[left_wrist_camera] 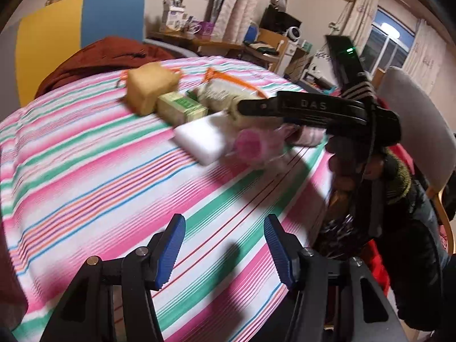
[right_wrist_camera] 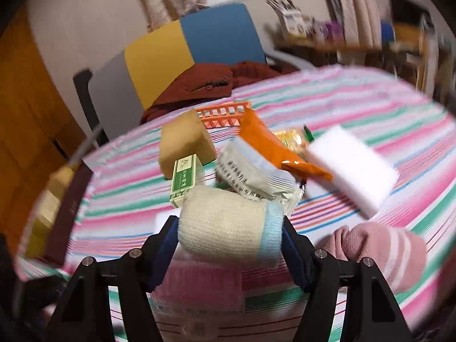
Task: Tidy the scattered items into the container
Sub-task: 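Grasp the pink hair roller with left tool while right tool grasps cream sock, then carry the hair roller and cream sock over the gold tray with both tools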
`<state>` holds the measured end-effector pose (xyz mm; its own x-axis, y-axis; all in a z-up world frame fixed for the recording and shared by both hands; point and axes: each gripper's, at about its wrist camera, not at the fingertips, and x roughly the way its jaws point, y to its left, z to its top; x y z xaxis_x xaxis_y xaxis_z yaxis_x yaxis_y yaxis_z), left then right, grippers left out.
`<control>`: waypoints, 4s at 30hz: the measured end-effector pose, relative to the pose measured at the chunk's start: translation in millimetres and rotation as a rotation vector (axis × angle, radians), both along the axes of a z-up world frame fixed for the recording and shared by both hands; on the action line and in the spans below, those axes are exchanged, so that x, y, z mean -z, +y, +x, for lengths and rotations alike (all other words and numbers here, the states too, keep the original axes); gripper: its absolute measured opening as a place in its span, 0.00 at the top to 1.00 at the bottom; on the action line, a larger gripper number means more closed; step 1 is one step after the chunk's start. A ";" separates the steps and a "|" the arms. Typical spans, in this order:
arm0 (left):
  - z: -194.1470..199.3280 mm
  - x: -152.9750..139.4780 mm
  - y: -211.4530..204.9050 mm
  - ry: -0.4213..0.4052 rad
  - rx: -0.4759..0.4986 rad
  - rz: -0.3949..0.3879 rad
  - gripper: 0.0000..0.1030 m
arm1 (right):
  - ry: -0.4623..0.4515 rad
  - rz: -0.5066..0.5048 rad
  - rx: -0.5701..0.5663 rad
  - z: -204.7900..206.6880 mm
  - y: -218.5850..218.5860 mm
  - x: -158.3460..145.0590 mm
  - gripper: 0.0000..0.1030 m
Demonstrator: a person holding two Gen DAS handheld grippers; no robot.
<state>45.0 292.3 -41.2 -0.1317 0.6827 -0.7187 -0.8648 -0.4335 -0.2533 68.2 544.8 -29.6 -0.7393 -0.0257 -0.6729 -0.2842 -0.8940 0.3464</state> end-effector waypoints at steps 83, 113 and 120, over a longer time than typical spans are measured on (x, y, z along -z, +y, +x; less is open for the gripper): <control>10.2 8.2 63.9 0.171 -0.010 -0.118 0.32 | 0.086 -0.341 -0.014 29.4 -11.4 20.2 0.38; -8.8 3.9 -47.6 0.074 -0.207 0.001 0.36 | 0.005 -0.093 -0.011 57.2 -44.1 4.6 0.38; -1.6 -13.9 -76.2 0.099 -0.231 0.072 0.36 | 0.023 -0.025 -0.114 41.6 -86.6 -6.6 0.38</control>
